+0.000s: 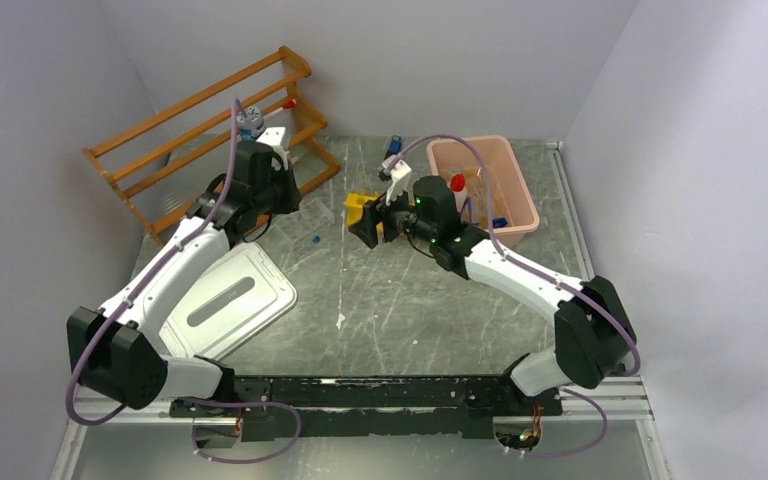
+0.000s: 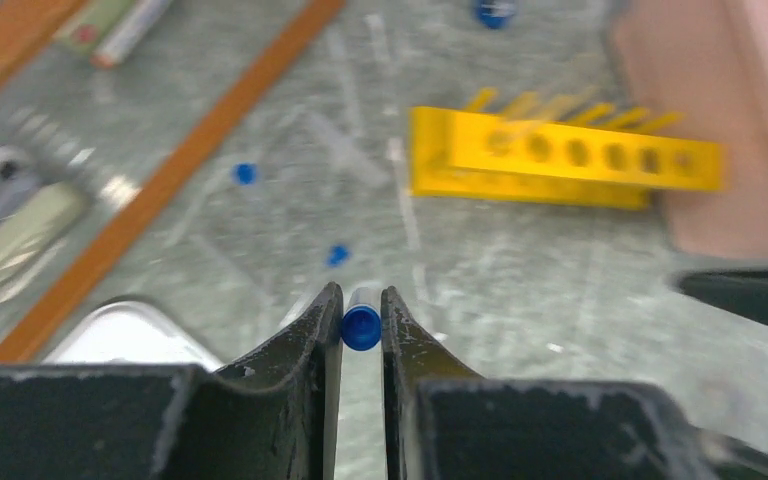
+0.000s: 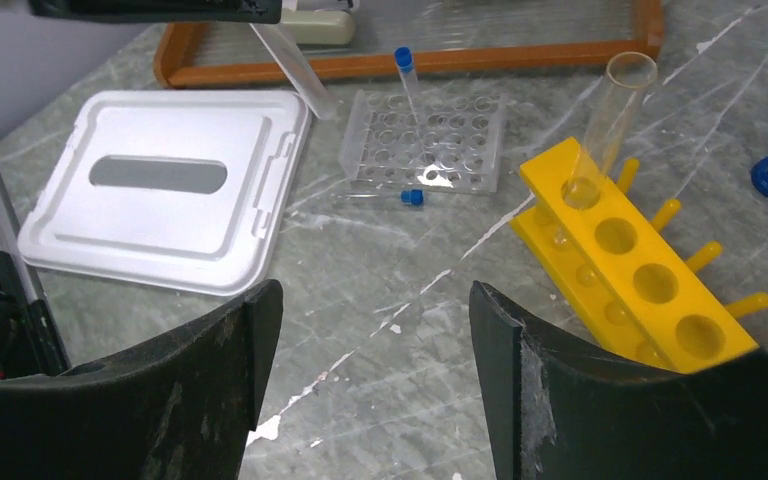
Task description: Organize the chemistry lab equipment
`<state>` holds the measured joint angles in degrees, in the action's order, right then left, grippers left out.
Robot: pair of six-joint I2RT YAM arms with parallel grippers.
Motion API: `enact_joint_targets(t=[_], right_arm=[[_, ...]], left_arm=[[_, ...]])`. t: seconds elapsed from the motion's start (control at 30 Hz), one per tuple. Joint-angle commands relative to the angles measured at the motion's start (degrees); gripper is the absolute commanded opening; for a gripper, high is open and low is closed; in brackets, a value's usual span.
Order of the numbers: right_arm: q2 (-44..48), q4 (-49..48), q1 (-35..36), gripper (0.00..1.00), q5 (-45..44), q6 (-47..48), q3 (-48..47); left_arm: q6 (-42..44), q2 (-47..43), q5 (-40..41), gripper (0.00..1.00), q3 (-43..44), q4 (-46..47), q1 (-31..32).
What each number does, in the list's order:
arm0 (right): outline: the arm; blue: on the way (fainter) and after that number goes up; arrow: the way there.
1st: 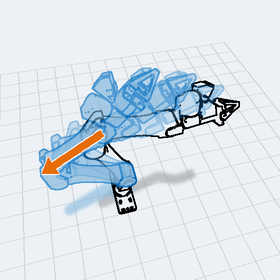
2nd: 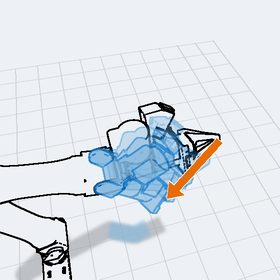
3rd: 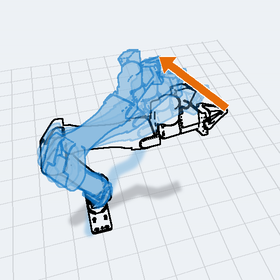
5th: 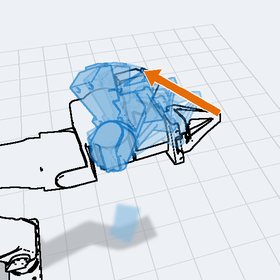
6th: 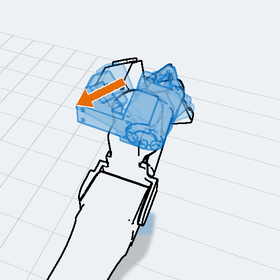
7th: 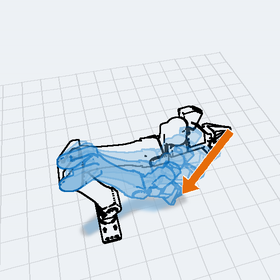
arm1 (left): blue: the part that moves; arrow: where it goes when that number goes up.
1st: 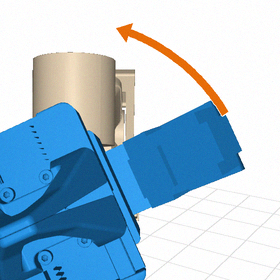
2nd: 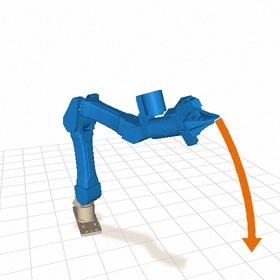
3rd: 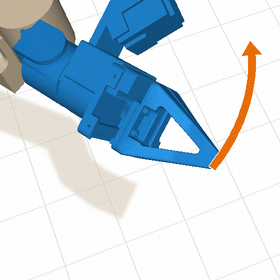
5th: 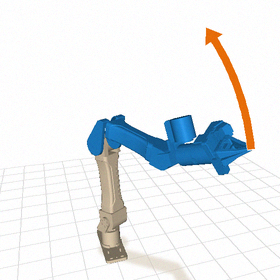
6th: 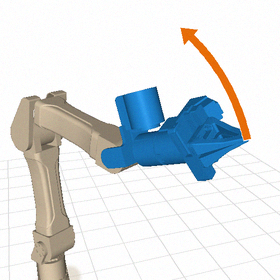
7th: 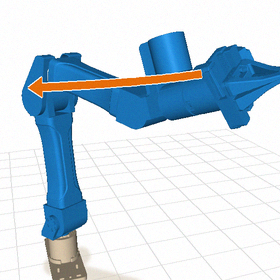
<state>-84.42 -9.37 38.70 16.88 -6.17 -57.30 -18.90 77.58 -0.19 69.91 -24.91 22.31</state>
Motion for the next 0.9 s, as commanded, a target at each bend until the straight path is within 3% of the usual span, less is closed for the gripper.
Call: enact_joint_targets(t=[0.0, 0.13, 0.33, 0.87], right_arm=[[3.47, -2.68, -0.17, 0.71, -2.01, -4.55, 3.10], [3.87, -3.24, -0.15, 0.70, -1.51, -6.57, 4.75], [4.40, -3.56, -0.19, 0.70, -1.10, -7.76, 5.34], [2.72, -1.79, -0.20, 0.69, -2.56, -6.71, 3.59]], left_arm=[[6.77, -1.86, 19.16, 0.19, -7.37, 5.83, -0.24], [6.76, -1.00, 22.39, 0.18, -12.55, 12.98, -0.48], [6.60, 4.51, 24.46, 0.18, -12.29, 18.75, -1.75], [6.50, 12.67, 18.11, 0.18, -13.91, 28.85, -5.67]])
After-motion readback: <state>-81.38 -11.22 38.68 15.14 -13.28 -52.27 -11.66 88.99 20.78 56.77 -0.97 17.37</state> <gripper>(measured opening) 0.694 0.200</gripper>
